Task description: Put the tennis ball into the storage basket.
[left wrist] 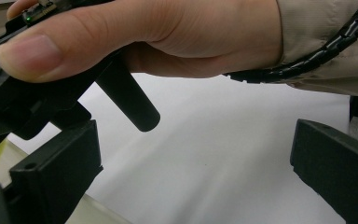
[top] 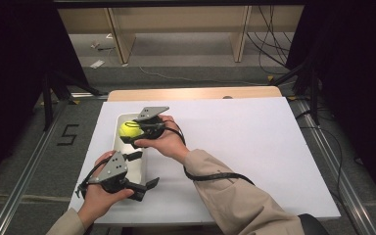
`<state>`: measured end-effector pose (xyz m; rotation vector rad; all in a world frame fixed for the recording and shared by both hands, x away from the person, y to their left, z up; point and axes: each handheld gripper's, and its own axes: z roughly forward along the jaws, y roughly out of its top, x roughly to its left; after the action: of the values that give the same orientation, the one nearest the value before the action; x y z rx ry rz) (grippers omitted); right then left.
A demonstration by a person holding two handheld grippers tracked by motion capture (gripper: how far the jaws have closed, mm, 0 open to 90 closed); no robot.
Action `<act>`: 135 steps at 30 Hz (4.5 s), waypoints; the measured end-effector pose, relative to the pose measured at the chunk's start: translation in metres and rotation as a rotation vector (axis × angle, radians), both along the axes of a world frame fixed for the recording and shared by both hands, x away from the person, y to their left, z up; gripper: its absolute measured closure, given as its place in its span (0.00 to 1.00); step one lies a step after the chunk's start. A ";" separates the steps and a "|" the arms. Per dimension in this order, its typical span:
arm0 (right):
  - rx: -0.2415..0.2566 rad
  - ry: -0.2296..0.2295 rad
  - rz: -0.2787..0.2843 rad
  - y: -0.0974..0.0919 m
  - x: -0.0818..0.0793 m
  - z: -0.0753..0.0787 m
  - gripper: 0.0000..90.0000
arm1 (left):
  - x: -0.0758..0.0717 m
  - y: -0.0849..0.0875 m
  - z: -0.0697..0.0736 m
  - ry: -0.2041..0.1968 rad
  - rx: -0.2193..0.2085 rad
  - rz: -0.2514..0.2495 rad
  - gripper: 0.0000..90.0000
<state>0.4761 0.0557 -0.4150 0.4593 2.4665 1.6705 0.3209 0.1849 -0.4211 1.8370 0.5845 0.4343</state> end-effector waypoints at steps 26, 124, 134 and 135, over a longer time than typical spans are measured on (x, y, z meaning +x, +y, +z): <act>-0.024 0.016 0.010 0.007 0.002 -0.006 0.30 | -0.001 -0.001 0.000 0.004 -0.004 0.000 0.02; -0.137 0.062 0.043 0.019 0.005 -0.027 0.29 | -0.001 -0.001 0.000 0.006 -0.005 -0.005 0.02; -0.136 0.080 0.054 0.019 0.004 -0.028 0.26 | -0.001 -0.001 0.000 0.002 -0.003 -0.007 0.02; -0.129 0.086 0.054 0.019 0.004 -0.028 0.25 | -0.001 -0.001 0.000 0.006 -0.005 -0.007 0.02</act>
<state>0.4803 0.0749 -0.4427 0.4623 2.6507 1.5291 0.3200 0.1835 -0.4212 1.8353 0.5827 0.4222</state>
